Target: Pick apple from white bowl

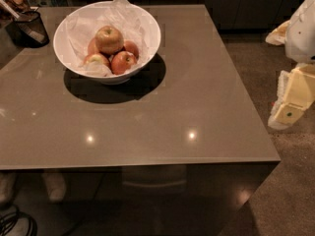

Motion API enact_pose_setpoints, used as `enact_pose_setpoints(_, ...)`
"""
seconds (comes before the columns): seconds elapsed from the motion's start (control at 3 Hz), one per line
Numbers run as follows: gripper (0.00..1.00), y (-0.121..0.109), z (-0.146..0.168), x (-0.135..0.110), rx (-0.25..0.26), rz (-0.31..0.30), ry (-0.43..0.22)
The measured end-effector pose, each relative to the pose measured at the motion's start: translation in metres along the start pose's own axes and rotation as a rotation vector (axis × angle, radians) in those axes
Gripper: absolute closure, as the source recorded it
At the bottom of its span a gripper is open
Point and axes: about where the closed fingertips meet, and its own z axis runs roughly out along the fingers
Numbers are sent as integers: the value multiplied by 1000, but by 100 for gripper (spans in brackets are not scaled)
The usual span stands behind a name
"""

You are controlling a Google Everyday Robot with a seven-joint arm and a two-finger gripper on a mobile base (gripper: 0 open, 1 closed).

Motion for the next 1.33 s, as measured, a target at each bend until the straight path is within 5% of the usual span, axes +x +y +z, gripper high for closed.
enact_pose_setpoints(0.67, 0, -26, -7, -25, 17, -7, -31)
enact_pose_setpoints(1.33, 0, -54, 1, -64, -12, -90, -81)
